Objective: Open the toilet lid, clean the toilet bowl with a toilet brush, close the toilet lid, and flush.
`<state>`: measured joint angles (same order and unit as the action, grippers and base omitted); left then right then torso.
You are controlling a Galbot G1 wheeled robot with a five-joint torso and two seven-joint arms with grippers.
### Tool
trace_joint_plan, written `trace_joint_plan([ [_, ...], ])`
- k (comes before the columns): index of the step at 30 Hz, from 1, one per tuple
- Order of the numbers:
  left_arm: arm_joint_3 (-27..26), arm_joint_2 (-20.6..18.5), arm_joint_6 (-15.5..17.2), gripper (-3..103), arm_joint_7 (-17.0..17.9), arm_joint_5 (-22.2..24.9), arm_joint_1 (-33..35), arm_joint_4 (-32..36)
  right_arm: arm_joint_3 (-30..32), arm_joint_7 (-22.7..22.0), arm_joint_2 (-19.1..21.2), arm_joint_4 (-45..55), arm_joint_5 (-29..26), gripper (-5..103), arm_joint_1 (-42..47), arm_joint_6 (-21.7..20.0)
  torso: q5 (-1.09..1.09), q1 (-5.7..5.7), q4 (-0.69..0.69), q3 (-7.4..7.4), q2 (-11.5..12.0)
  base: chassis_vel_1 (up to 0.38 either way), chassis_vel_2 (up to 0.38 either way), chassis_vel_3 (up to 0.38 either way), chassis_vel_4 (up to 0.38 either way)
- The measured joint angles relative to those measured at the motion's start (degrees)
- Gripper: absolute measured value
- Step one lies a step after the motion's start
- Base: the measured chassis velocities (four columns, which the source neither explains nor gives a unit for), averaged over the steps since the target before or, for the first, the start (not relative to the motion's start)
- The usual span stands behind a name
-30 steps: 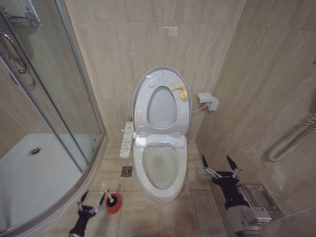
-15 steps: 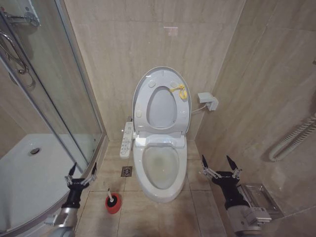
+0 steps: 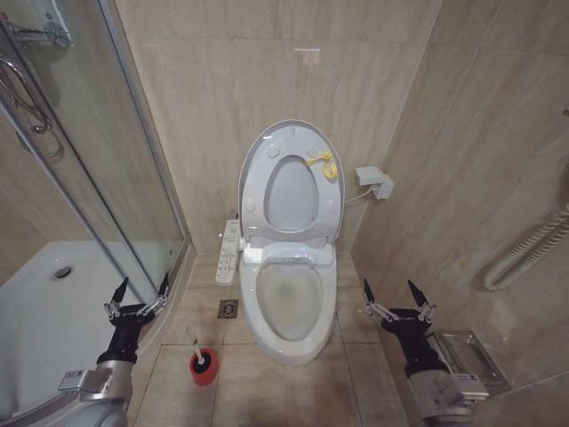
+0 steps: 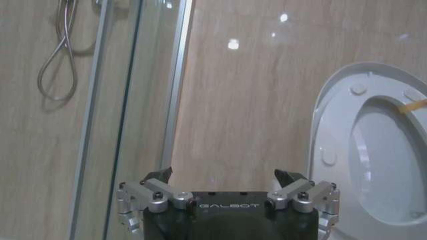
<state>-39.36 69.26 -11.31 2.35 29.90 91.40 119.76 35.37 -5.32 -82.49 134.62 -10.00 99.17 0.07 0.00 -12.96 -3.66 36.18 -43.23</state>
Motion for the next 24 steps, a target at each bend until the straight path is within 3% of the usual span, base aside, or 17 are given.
trace_joint_plan([
  [3, -0.61, 0.64, 6.21, 100, 2.55, -1.44, 3.26, 5.65, 0.00, 0.00, 0.00, 0.00, 0.00, 100, 0.00, 0.00, 0.01, 0.00, -0.01, 0.00, 0.00, 0.000, 0.000, 0.000, 0.000],
  [7, -1.18, 0.82, 8.60, 100, 3.59, -2.30, 4.49, 7.72, 0.00, 0.00, 0.00, 0.00, 0.00, 100, 0.00, 0.00, 0.01, 0.00, -0.01, 0.00, 0.00, 0.000, 0.000, 0.000, 0.000],
  [9, -2.04, 0.92, 11.45, 100, 4.67, -2.73, 6.07, 10.52, 0.00, 0.00, 0.00, 0.00, 0.00, 100, 0.00, 0.00, 0.01, 0.00, -0.01, 0.00, 0.00, 0.000, 0.000, 0.000, 0.000],
  [14, -2.68, 1.69, 13.81, 100, 5.23, -3.72, 8.32, 13.78, 0.00, 0.00, 0.00, 0.00, 0.01, 100, 0.00, 0.00, 0.01, 0.00, -0.02, 0.00, 0.00, 0.000, 0.000, 0.000, 0.000],
  [24, -0.83, 4.11, 14.78, 100, 5.39, -7.59, 13.59, 17.09, 0.00, 0.00, 0.00, -0.01, 0.00, 100, 0.00, 0.00, 0.01, 0.00, -0.01, 0.00, 0.00, 0.000, 0.000, 0.000, 0.000],
])
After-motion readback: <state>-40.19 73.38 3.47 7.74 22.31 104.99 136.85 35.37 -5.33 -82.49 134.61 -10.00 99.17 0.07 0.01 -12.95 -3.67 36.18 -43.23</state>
